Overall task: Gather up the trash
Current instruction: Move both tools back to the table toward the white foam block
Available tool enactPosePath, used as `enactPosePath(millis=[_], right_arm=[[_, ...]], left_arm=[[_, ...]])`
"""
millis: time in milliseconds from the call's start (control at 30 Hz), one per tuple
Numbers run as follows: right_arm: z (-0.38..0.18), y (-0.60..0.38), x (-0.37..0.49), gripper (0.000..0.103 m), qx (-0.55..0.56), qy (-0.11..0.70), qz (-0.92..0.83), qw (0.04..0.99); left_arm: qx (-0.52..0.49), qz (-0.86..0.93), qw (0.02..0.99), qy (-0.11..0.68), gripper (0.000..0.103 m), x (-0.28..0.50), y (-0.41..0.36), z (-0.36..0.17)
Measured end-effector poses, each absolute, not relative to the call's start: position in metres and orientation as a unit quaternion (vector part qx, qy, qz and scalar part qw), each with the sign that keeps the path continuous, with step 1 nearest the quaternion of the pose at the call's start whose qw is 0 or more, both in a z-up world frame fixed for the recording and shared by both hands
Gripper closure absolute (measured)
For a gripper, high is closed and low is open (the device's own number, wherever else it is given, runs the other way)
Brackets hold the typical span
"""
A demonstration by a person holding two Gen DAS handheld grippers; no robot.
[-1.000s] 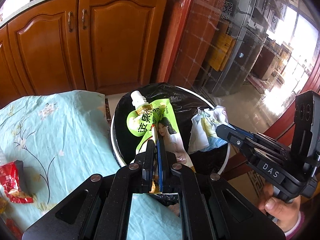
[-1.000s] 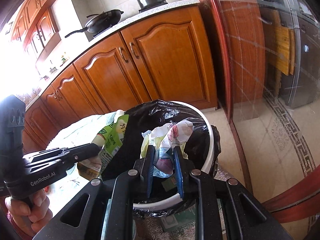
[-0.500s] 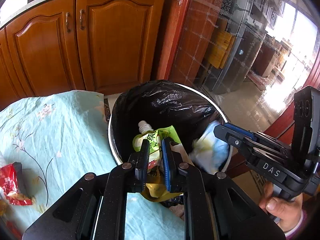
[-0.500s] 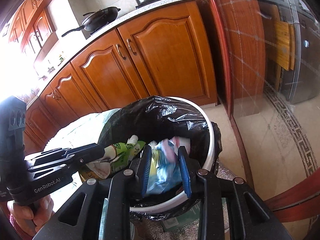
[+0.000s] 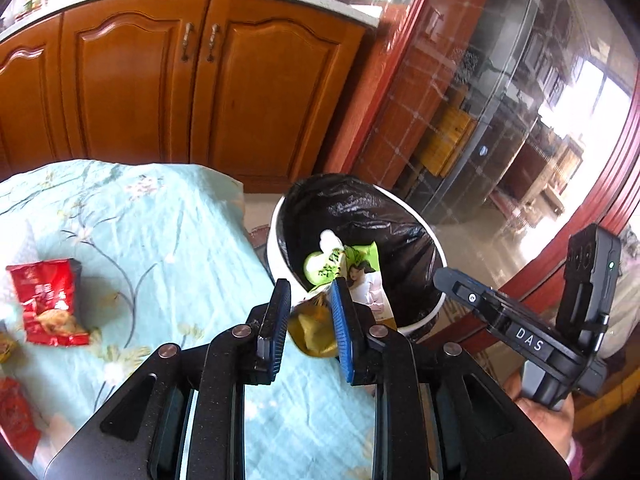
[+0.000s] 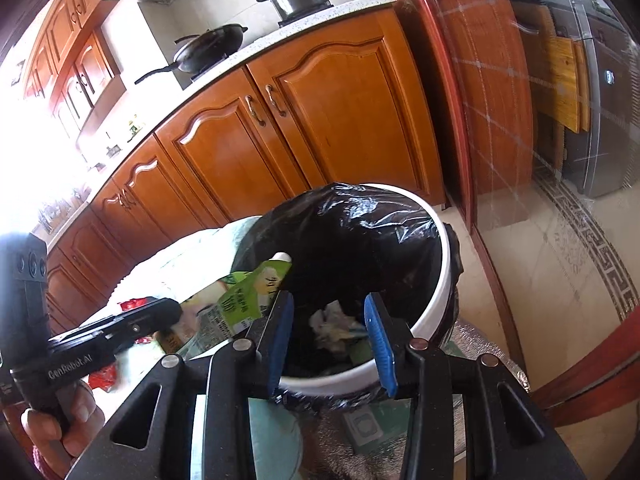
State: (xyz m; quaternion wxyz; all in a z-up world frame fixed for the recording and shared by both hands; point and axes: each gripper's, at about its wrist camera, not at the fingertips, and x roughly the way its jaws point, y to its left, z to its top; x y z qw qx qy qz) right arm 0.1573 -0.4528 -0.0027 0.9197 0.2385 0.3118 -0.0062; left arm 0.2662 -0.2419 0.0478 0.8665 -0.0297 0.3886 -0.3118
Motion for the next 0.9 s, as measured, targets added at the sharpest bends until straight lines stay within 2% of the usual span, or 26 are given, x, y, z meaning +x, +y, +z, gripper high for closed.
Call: enactPosePath(millis=[400,900], right_arm=[[0.015,-0.42,0.141,0.063,0.235,0.301,0.014,0.924],[0.006,-0.313,0.153,0.059,0.209,0.332,0.114,0.913]], left_arm=[[-0.056,-0.274,0.882,0.379,0.082,0.242,-0.181,0.049],[-0.098,-0.154,0.908,0.377,0.082,0.199,-0.055,0.03]])
